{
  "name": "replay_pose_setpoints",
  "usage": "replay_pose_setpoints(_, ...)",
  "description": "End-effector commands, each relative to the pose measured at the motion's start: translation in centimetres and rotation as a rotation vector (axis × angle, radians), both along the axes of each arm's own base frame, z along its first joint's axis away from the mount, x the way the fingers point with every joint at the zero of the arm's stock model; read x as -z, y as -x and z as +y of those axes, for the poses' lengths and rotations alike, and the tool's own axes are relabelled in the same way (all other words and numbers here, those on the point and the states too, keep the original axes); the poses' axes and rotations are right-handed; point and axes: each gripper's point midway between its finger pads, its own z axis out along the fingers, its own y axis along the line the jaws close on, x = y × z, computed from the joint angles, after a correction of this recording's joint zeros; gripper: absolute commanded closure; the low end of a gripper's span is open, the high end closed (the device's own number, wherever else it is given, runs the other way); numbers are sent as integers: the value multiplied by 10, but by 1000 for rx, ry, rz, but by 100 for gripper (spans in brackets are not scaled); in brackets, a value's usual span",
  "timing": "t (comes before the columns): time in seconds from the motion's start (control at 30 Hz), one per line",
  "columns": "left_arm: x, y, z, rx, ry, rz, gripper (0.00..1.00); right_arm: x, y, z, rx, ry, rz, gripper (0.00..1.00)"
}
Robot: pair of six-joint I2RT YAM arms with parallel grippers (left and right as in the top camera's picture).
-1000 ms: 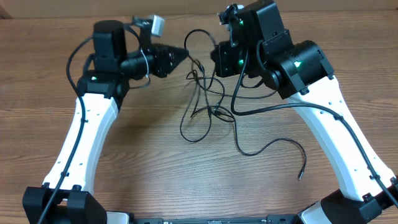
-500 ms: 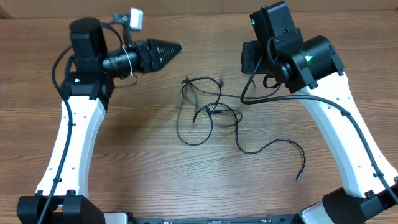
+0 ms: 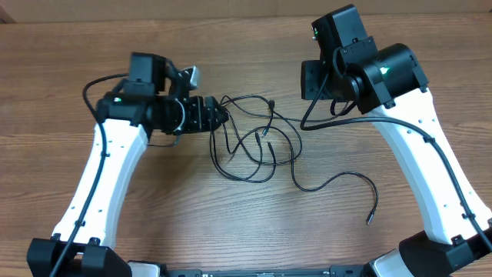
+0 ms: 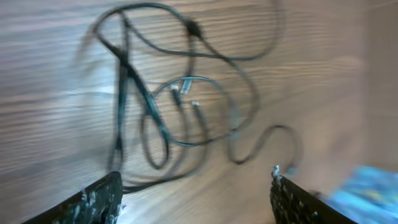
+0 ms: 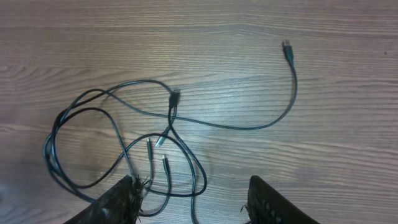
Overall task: Untangle cables
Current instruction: 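Grasp cable strands with both grippers near the center and lift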
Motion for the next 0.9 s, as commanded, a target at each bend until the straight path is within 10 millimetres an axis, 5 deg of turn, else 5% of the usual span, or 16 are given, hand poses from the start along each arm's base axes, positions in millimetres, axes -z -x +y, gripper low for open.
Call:
replay_pose_setpoints(0.0, 16, -4, 21, -27, -204, -54, 24, -5, 0, 1, -16, -10, -15, 47)
replay_pose_setpoints(0.2, 47, 0, 23, -52, -259, -33, 26, -5, -1, 1, -16, -10, -15, 47)
replay_pose_setpoints(0.4, 77, 8, 25, -56, -266, 1, 44, -5, -1, 1, -16, -10, -15, 46)
replay_pose_setpoints(0.67, 78, 3, 25, -62, -267, -20, 39, -5, 0, 2, -17, -10, -14, 45)
replay_pose_setpoints(0.87, 97, 1, 23, -79, -260, -10, 38, -3, 4, 16, -61, -76, 16, 41)
